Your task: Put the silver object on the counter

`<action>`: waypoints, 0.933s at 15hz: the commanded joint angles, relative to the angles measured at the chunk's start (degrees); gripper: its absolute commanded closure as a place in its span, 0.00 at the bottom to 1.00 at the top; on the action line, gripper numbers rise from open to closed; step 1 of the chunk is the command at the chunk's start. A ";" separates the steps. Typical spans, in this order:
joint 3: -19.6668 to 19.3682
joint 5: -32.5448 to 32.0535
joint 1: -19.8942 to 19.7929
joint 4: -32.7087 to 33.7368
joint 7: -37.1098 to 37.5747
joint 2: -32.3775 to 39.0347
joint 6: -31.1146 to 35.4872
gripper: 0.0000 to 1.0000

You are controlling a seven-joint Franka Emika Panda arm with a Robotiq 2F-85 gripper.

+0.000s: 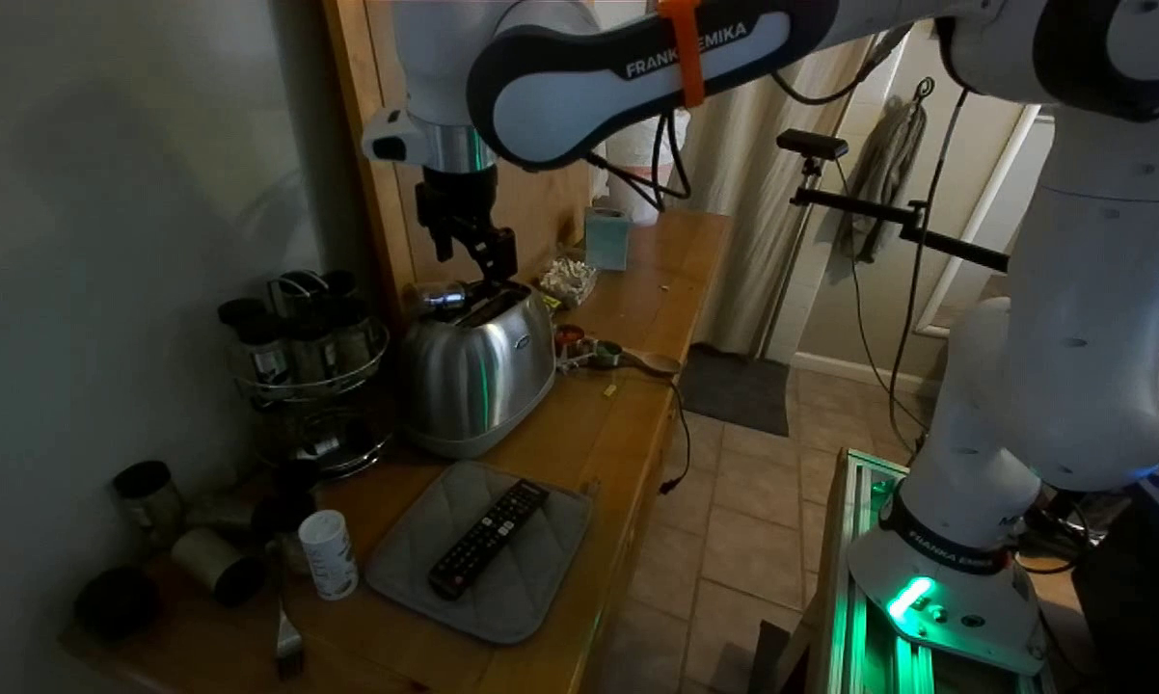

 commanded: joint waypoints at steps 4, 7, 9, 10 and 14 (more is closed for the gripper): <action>0.75 -4.98 0.03 7.67 -0.97 7.37 -2.01 0.00; 0.63 -7.16 0.23 9.13 -0.81 8.82 -1.79 0.00; 0.65 -7.70 0.29 9.78 -0.73 9.65 -1.72 0.00; 0.63 -7.92 0.36 9.99 -0.67 9.97 -1.84 0.00; 0.55 -8.12 0.52 10.74 -0.86 11.32 -1.92 0.01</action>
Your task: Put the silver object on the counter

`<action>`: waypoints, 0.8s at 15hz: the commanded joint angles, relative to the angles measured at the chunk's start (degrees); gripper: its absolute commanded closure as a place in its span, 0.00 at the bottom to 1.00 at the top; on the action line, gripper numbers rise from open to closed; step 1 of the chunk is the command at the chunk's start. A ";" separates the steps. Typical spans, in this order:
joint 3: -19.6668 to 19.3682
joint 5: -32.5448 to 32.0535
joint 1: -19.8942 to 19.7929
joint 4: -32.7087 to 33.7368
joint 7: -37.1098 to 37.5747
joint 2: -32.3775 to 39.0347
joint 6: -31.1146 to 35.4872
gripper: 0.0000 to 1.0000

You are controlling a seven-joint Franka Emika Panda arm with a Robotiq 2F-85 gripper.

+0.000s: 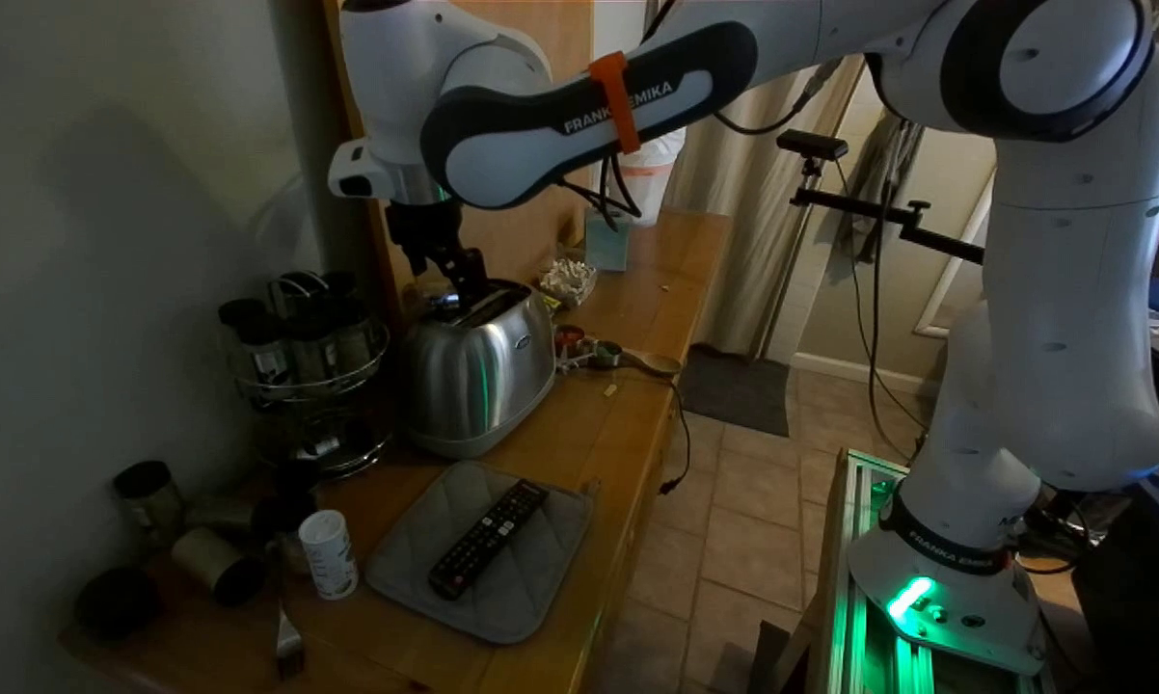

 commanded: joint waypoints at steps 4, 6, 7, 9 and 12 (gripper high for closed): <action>0.01 -2.77 0.30 3.49 -0.57 2.78 -1.49 0.39; -0.02 -2.97 0.29 3.90 -0.53 2.81 -1.44 0.55; -0.02 -2.92 0.27 4.05 -0.48 2.73 -1.41 0.61; -0.03 -2.84 0.23 4.25 -0.48 2.58 -1.46 0.74; 0.10 -1.98 0.05 4.35 -0.51 2.57 -1.75 0.76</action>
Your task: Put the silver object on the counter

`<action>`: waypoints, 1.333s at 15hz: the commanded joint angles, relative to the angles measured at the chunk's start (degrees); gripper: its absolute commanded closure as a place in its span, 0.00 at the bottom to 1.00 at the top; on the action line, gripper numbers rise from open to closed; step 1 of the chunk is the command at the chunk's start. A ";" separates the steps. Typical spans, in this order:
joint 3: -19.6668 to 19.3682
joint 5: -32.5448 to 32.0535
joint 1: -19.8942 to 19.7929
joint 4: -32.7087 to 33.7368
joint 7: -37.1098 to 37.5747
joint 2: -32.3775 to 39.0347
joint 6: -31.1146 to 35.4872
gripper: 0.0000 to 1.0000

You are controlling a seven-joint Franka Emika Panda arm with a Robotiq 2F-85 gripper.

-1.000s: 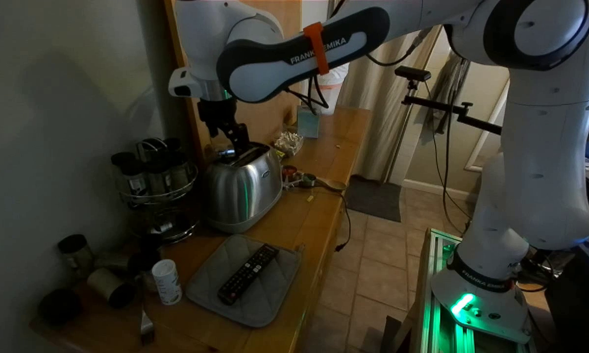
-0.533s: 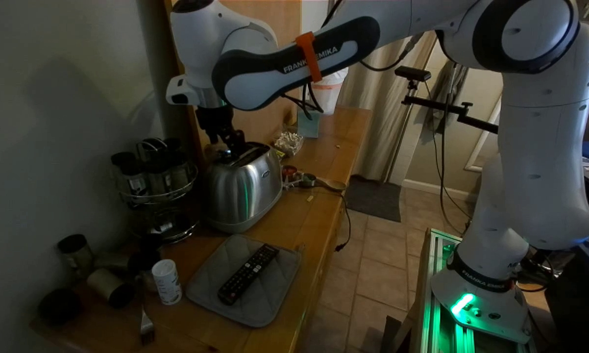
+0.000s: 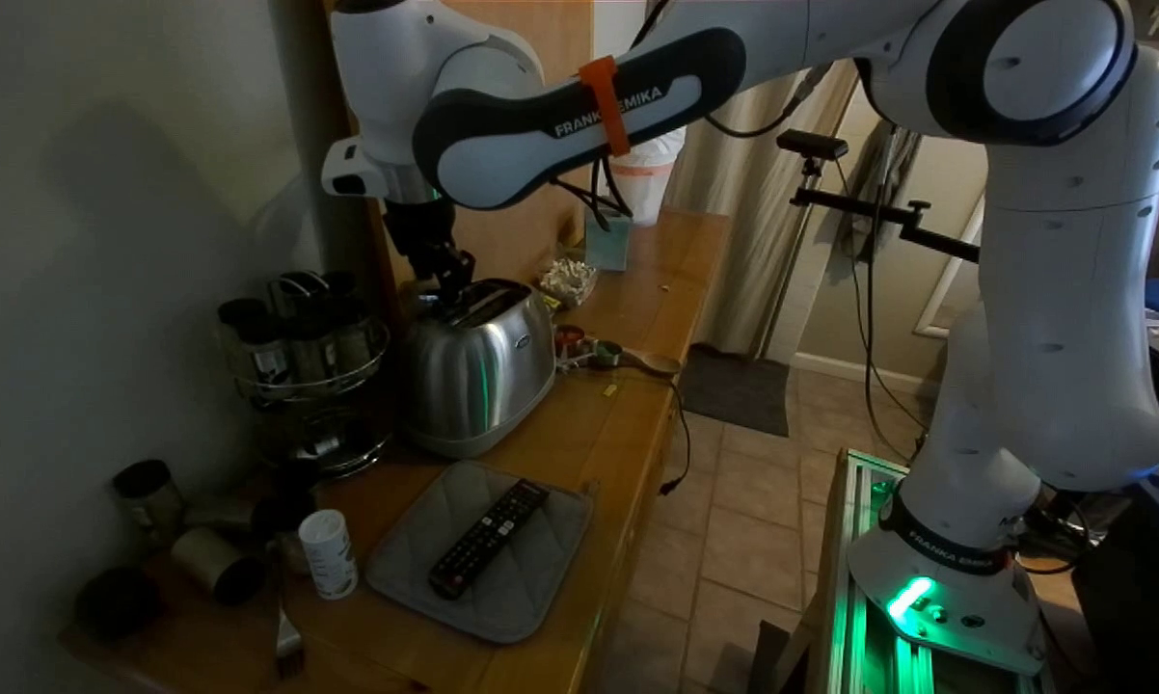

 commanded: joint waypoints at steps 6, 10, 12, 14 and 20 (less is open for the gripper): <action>-0.61 -5.26 0.97 1.86 -0.87 -0.15 -4.09 0.76; -0.22 -13.27 2.06 2.21 -5.88 -4.68 -13.17 0.76; 0.15 -16.39 2.15 2.44 -7.74 -6.59 -18.03 0.76; 0.48 -17.66 1.69 1.93 -9.41 -8.24 -22.15 0.76; 0.42 -10.41 -1.38 -4.02 -9.67 -12.09 -27.88 0.76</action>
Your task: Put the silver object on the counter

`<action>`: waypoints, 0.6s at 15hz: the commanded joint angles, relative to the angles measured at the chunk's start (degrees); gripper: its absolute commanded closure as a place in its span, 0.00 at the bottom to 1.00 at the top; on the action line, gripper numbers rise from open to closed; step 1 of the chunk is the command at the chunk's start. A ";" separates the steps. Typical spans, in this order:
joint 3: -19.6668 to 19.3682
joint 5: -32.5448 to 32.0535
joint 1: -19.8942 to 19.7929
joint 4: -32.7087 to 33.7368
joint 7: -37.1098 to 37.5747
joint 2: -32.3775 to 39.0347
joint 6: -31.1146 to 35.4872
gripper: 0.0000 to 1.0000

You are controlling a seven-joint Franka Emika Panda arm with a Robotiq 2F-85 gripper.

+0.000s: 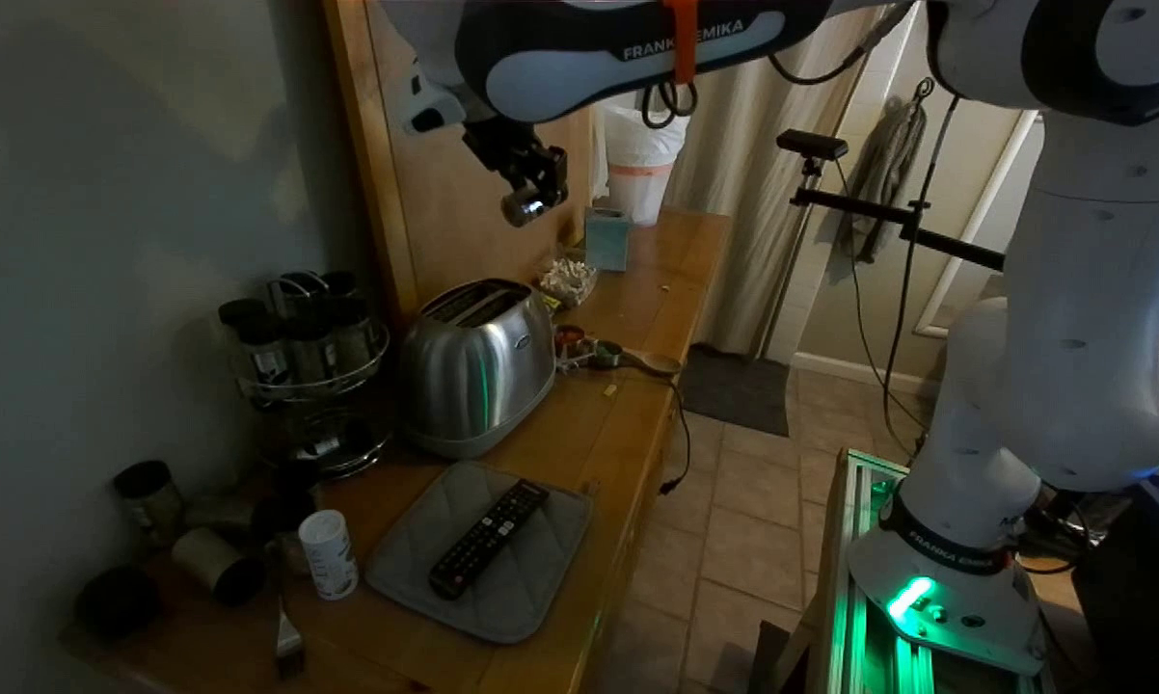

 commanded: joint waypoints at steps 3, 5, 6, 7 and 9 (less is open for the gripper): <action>-0.28 10.16 -4.38 -9.83 -0.34 -5.03 -1.21 0.76; -0.93 14.25 -6.03 -14.41 -0.33 -7.17 0.25 0.76; -1.28 16.09 -6.69 -16.19 0.23 -8.03 0.84 0.76; -1.86 18.56 -7.55 -18.67 1.96 -9.49 2.98 0.76; -3.24 22.52 -9.11 -23.18 3.69 -11.99 6.43 0.76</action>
